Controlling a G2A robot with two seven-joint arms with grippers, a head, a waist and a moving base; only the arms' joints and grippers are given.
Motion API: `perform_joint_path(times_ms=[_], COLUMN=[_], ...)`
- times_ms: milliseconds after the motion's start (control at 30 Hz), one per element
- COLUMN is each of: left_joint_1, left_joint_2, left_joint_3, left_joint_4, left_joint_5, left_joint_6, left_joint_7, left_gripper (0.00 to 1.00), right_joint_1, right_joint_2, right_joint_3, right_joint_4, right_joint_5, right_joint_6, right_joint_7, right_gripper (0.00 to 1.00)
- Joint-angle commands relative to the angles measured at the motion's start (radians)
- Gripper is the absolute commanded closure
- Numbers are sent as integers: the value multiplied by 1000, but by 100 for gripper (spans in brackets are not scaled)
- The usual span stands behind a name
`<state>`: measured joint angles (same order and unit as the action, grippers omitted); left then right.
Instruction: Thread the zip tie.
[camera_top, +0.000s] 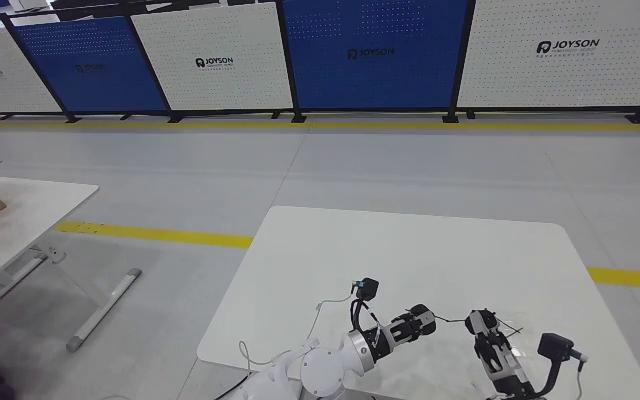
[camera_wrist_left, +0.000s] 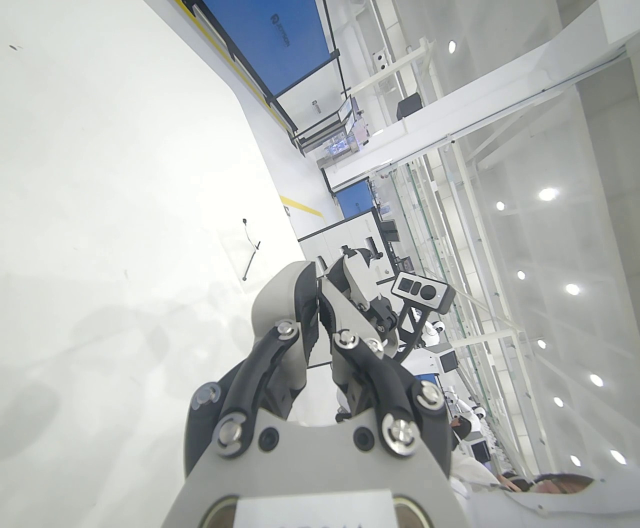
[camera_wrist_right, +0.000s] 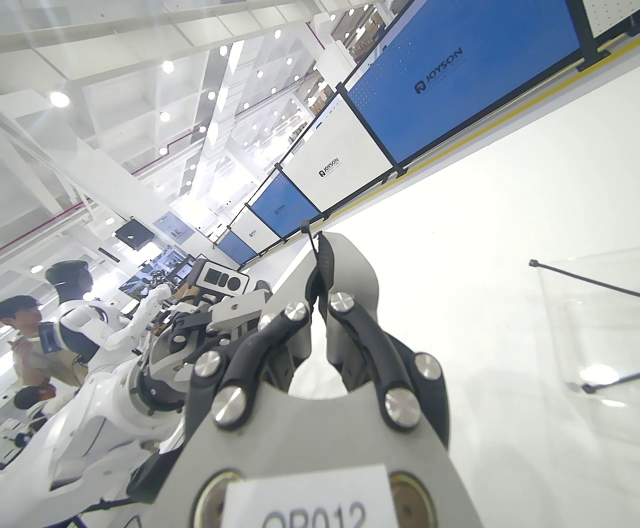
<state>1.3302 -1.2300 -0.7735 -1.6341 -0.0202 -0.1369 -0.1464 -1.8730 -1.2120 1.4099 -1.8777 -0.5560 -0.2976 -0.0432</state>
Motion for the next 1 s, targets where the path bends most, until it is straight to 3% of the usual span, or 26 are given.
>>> perform_joint_path(times_ms=[0,333,967], left_joint_1=[0,0,0], left_joint_2=[0,0,0], left_joint_3=[0,0,0], left_joint_4=[0,0,0], left_joint_5=[0,0,0], left_joint_6=[0,0,0], left_joint_7=[0,0,0], left_gripper=[100,100,100], right_joint_1=[7,43,25], right_joint_2=[-1,-2,-1], right_joint_3=[-1,-8,6], right_joint_4=[7,43,37], right_joint_5=[16,81,87], right_joint_6=[-1,-18,-24], right_joint_7=[8,63,70], right_gripper=[100,100,100])
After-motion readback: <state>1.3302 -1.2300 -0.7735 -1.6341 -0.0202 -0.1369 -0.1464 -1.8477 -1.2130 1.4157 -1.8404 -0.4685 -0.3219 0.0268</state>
